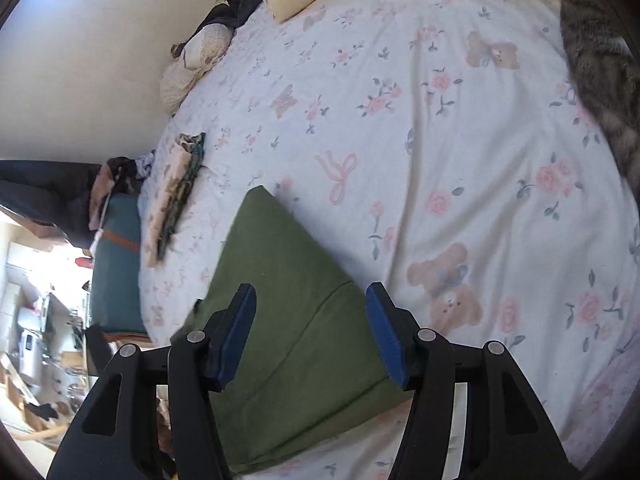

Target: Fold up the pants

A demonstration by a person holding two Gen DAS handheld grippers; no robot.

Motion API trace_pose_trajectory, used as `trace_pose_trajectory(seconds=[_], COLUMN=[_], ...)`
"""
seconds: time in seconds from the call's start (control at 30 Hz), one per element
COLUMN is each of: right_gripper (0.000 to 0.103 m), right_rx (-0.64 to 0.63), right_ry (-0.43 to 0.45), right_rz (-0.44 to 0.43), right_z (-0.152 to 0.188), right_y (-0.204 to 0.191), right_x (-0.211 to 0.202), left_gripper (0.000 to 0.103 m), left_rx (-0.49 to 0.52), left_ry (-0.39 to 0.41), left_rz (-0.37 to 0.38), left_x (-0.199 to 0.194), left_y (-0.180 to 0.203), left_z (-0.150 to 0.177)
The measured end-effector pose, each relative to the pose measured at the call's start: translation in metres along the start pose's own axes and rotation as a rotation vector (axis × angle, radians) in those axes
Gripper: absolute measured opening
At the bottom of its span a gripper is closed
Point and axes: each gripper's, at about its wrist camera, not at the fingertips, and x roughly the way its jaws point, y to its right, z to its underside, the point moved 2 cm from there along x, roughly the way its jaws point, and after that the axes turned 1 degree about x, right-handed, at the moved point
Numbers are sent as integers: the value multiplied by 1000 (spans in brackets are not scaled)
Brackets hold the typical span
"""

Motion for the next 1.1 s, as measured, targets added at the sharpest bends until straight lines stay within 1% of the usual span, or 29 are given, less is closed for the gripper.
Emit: trace_pose_trajectory(seconds=[0.07, 0.1, 0.13, 0.2, 0.23, 0.27, 0.3, 0.33, 0.37, 0.4, 0.43, 0.47, 0.5, 0.53, 0.57, 0.6, 0.63, 0.67, 0.7, 0.73, 0.77, 0.83, 0.87, 0.9, 0.97, 1.0, 1.07, 1.1], right_gripper=[60, 60, 60, 60, 60, 61, 61, 61, 61, 61, 61, 61, 61, 61, 61, 61, 61, 61, 61, 61, 61, 61, 61, 61, 61, 61, 61, 61], right_rx=[-10, -9, -5, 7, 12, 16, 20, 23, 25, 25, 24, 22, 19, 16, 13, 9, 9, 12, 14, 18, 22, 21, 19, 18, 28, 42, 51, 48], right_ry=[-3, -9, -14, -18, -20, -21, -24, -25, -26, -28, -29, -30, -32, -34, -35, -37, -37, -36, -39, -42, -47, -49, -51, -53, -56, -55, -52, -51], right_rz=[-7, -14, -21, -29, -31, -31, -30, -28, -26, -24, -22, -21, -19, -18, -16, -10, -5, 1, 5, 11, 13, 25, 32, 39, 46, 45, 51, 58], right_z=[0, 0, 0, 1, 0, 0, -1, -1, -1, 0, 0, 0, 1, 1, 1, 2, 2, 2, 2, 3, 4, 7, 8, 10, 12, 12, 13, 14], right_y=[-3, -4, -4, -4, -4, -3, -2, -2, -2, -1, -1, -1, -1, -1, -1, -1, 0, 2, 3, 5, 6, 8, 9, 11, 14, 17, 19, 19], right_x=[0, 1, 1, 1, 2, 2, 3, 3, 3, 4, 4, 4, 4, 4, 5, 5, 6, 6, 7, 8, 10, 10, 10, 11, 11, 11, 10, 11], left_gripper=[3, 3, 3, 3, 7, 8, 15, 31, 43, 47, 51, 51, 51, 49, 44, 39, 34, 30, 27, 22, 20, 20, 20, 20, 20, 19, 19, 19], left_rx=[-7, -6, -4, 1, 6, 8, 6, -7, -25, -35, -46, -53, -45, -17, 5, 25, 51, 80, 94, 73, 48, 36, 34, -7, -76, -88, -48, -8], left_ry=[46, 69, 85, 115, 109, 81, 18, -27, -23, 8, 56, 110, 163, 203, 205, 188, 156, 122, 85, 46, 13, -36, -57, -76, -87, -81, -40, -9], left_rz=[24, 21, 11, -34, -47, -49, -56, -102, -151, -172, -196, -207, -189, -132, -73, -3, 40, 53, 49, 42, 31, -13, -20, -19, 6, 19, 34, 57], left_x=[-16, -24, -29, -34, -31, -23, -11, -3, -4, -9, -17, -28, -38, -48, -52, -53, -49, -42, -32, -22, -11, 10, 17, 21, 12, 2, -22, -37], left_y=[0, -1, -3, -7, -8, -7, -8, -10, -15, -18, -21, -22, -20, -13, -5, 3, 11, 17, 19, 15, 10, -1, -5, -15, -21, -20, -10, -1], left_z=[-8, -13, -19, -26, -28, -29, -27, -24, -21, -20, -18, -17, -13, -6, 1, 13, 25, 36, 45, 52, 55, 61, 66, 69, 71, 71, 74, 80])
